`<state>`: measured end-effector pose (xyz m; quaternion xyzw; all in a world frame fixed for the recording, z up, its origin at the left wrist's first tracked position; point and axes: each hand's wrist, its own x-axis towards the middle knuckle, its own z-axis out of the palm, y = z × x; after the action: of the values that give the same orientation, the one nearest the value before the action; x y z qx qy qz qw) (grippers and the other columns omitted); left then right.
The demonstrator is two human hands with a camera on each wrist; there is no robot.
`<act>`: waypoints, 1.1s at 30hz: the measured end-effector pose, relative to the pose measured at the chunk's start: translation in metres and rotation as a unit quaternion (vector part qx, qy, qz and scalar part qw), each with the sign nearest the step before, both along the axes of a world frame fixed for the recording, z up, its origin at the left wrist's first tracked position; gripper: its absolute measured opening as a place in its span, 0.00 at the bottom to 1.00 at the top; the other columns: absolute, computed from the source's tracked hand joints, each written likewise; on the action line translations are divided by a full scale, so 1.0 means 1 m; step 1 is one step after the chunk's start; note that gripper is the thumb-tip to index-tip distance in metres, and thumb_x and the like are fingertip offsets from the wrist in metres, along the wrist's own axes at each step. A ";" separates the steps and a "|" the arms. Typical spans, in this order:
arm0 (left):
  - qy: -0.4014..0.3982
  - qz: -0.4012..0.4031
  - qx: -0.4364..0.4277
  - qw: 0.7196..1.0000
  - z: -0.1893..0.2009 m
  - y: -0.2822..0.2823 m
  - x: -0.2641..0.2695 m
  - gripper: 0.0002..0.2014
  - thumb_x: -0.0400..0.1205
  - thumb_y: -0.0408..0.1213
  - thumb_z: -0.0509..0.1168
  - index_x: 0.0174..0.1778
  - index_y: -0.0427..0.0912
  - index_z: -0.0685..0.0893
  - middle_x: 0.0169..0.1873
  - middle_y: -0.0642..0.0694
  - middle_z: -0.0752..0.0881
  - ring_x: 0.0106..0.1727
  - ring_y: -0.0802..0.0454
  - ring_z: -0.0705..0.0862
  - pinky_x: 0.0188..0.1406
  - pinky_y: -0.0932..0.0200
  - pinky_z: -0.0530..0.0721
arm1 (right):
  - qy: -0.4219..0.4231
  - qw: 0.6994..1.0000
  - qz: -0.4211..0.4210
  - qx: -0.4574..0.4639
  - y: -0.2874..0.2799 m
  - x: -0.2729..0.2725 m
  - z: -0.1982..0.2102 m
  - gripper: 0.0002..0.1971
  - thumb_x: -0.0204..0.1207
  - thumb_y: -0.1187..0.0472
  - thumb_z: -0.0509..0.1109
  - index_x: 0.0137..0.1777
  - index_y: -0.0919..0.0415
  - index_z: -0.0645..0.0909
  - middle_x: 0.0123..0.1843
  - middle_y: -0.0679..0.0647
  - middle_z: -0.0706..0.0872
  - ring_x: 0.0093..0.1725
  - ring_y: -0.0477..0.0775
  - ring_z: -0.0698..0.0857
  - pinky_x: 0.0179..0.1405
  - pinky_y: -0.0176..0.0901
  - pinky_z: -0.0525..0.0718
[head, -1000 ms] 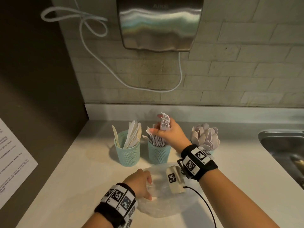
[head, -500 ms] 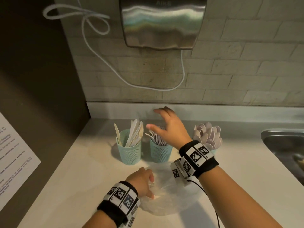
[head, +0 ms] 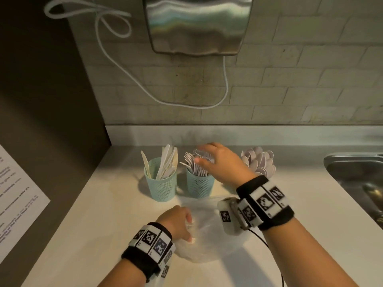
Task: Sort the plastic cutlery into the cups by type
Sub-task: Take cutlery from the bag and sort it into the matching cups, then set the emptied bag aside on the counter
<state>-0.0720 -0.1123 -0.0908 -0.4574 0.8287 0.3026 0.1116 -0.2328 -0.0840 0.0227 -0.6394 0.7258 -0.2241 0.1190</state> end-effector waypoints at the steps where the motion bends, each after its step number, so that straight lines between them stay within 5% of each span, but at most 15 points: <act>1: 0.011 0.011 0.005 1.000 0.002 0.000 0.000 0.23 0.71 0.39 0.76 0.61 0.48 0.77 0.63 0.48 0.79 0.61 0.49 0.80 0.61 0.58 0.77 | -0.013 1.000 -0.008 0.014 0.013 -0.001 0.003 0.26 0.79 0.41 0.61 0.74 0.51 0.73 0.75 0.52 0.76 0.71 0.53 0.77 0.67 0.47 0.74; 4: 0.066 0.043 0.010 0.997 0.008 0.000 0.003 0.35 0.71 0.32 0.74 0.72 0.49 0.66 0.63 0.45 0.81 0.61 0.47 0.82 0.61 0.55 0.79 | 0.017 0.995 -0.040 0.094 0.055 -0.003 -0.008 0.28 0.73 0.40 0.69 0.71 0.50 0.75 0.70 0.50 0.81 0.66 0.52 0.81 0.62 0.44 0.77; 7: 0.104 0.068 0.013 0.992 0.013 0.001 0.007 0.50 0.71 0.31 0.73 0.82 0.49 0.48 0.69 0.42 0.78 0.68 0.46 0.79 0.67 0.50 0.78 | 0.059 0.962 -0.059 0.261 0.080 -0.002 -0.041 0.48 0.62 0.40 0.79 0.80 0.50 0.60 0.75 0.53 0.74 0.70 0.56 0.76 0.69 0.48 0.75; 11: 0.103 0.043 0.003 0.994 0.019 0.005 0.008 0.31 0.73 0.33 0.71 0.73 0.47 0.72 0.63 0.45 0.81 0.61 0.49 0.81 0.60 0.58 0.77 | 0.063 0.938 -0.089 0.330 0.084 0.002 -0.080 0.63 0.60 0.48 0.83 0.84 0.52 0.39 0.77 0.61 0.69 0.72 0.62 0.74 0.71 0.52 0.74; 14: 0.143 0.031 -0.019 0.989 0.026 0.015 0.005 0.16 0.74 0.30 0.68 0.56 0.49 0.81 0.48 0.46 0.82 0.46 0.49 0.80 0.45 0.61 0.74 | 0.077 0.932 -0.149 0.322 0.081 0.002 -0.100 0.52 0.65 0.54 0.80 0.83 0.61 0.50 0.71 0.61 0.78 0.69 0.62 0.78 0.67 0.50 0.77; 16: 0.161 0.035 -0.060 0.985 0.030 0.022 0.003 0.11 0.75 0.30 0.68 0.50 0.48 0.81 0.52 0.44 0.80 0.47 0.47 0.80 0.47 0.59 0.75 | 0.087 0.936 -0.172 0.295 0.083 0.001 -0.104 0.29 0.71 0.57 0.73 0.72 0.64 0.71 0.66 0.61 0.82 0.66 0.62 0.80 0.64 0.49 0.78; 18: 0.179 0.033 -0.114 0.977 0.035 0.032 0.001 0.11 0.75 0.29 0.67 0.51 0.46 0.82 0.59 0.43 0.75 0.51 0.44 0.81 0.52 0.59 0.76 | 0.083 0.949 -0.183 0.241 0.090 0.005 -0.099 0.13 0.76 0.62 0.64 0.57 0.65 0.82 0.58 0.62 0.86 0.60 0.64 0.84 0.55 0.48 0.79; 21: 0.223 -0.012 -0.176 0.959 0.040 0.053 -0.005 0.12 0.76 0.28 0.66 0.54 0.41 0.82 0.60 0.41 0.72 0.51 0.40 0.82 0.53 0.57 0.76 | -0.005 0.975 -0.196 0.103 0.108 0.018 -0.084 0.08 0.74 0.65 0.65 0.51 0.63 0.81 0.51 0.62 0.84 0.51 0.64 0.83 0.42 0.44 0.73; 24: 0.251 -0.044 -0.182 0.950 0.046 0.073 -0.015 0.12 0.76 0.29 0.65 0.55 0.38 0.79 0.56 0.38 0.74 0.50 0.38 0.82 0.48 0.55 0.74 | -0.205 0.970 -0.133 0.015 0.134 0.035 -0.074 0.22 0.70 0.65 0.71 0.65 0.59 0.74 0.59 0.57 0.77 0.54 0.56 0.81 0.49 0.45 0.79; 26: 0.302 -0.033 -0.134 0.943 0.050 0.083 -0.022 0.13 0.74 0.30 0.68 0.54 0.38 0.78 0.52 0.38 0.79 0.49 0.40 0.82 0.47 0.53 0.78 | -0.308 0.948 -0.084 -0.008 0.159 0.044 -0.070 0.42 0.66 0.59 0.79 0.78 0.53 0.61 0.72 0.52 0.71 0.67 0.49 0.77 0.64 0.44 0.81; 28: 0.377 -0.027 -0.019 0.925 0.056 0.094 -0.026 0.11 0.73 0.33 0.71 0.49 0.45 0.80 0.45 0.44 0.84 0.46 0.50 0.85 0.43 0.55 0.84 | -0.277 0.958 -0.066 -0.043 0.185 0.048 -0.070 0.56 0.60 0.51 0.84 0.83 0.49 0.51 0.78 0.51 0.66 0.75 0.46 0.69 0.72 0.39 0.73; 30: 0.389 -0.082 0.135 0.907 0.065 0.112 -0.028 0.11 0.73 0.32 0.72 0.46 0.50 0.81 0.40 0.49 0.87 0.43 0.61 0.87 0.39 0.65 0.85 | -0.199 0.973 -0.088 -0.075 0.208 0.048 -0.072 0.54 0.60 0.50 0.83 0.81 0.45 0.52 0.74 0.53 0.67 0.70 0.43 0.70 0.69 0.29 0.71; 33: 0.363 -0.152 0.303 0.868 0.074 0.140 -0.034 0.18 0.73 0.30 0.74 0.58 0.43 0.83 0.51 0.46 0.90 0.52 0.57 0.89 0.50 0.64 0.86 | -0.151 0.959 -0.179 -0.159 0.247 0.040 -0.081 0.34 0.68 0.58 0.76 0.74 0.45 0.69 0.63 0.56 0.73 0.59 0.41 0.74 0.57 0.30 0.76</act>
<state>-0.1059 0.0281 -0.0166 -0.1271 0.7379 0.6625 -0.0191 -0.1924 0.1634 -0.0579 -0.4684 0.7569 -0.4482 0.0823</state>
